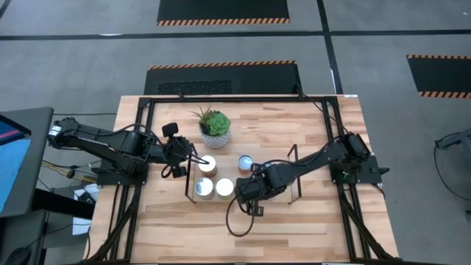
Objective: Pick and place cans onto a shelf
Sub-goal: Put the canned sliced peaches on the shelf
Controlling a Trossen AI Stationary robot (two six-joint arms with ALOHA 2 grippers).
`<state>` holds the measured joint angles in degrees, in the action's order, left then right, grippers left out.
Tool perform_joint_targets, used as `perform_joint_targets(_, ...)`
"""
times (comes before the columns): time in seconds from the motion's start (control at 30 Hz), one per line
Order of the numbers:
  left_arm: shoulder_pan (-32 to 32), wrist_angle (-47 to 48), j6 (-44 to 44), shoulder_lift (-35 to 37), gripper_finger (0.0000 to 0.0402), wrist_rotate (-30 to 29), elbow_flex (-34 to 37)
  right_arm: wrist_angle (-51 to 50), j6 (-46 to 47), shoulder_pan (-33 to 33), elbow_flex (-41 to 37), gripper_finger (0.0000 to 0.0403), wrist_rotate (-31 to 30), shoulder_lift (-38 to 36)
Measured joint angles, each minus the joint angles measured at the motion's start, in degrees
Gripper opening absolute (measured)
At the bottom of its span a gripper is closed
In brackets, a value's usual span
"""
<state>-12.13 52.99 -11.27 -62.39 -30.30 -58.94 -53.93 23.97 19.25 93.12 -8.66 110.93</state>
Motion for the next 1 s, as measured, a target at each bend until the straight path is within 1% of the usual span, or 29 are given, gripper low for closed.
perform_joint_targets(0.17, 0.01, 0.02, 0.0, 0.0, 0.0068, -0.01, 0.0, 1.11, -0.68, -0.69, 0.0, 0.0048, 1.17, 0.0)
perform_joint_targets(0.57, 0.01, 0.02, -0.04, 0.0, 0.0068, 0.0, 0.0, 3.94, -4.83, -1.11, 0.0, 0.0051, 1.09, 0.0)
perform_joint_targets(0.67, 0.01, 0.02, -0.63, 0.0, 0.0068, 0.21, 0.0, 3.53, -4.33, -1.36, 0.0, 0.0051, 1.09, 0.0)
perform_joint_targets(0.73, 0.01, 0.04, -1.09, 0.0, 0.0068, 1.12, 0.0, 1.01, -3.39, -0.95, 0.92, 0.0051, 0.63, 0.0)
perform_joint_targets(0.87, -0.01, 0.07, -1.86, 0.0, 0.0068, 1.62, 0.0, -5.19, -0.79, 1.4, 3.96, 0.0045, -4.13, -0.2)
perform_joint_targets(1.0, 0.01, 0.05, -1.86, 0.0, 0.0068, 1.56, 0.0, -9.24, 4.74, 3.34, 4.11, 0.0035, -6.07, -0.11)
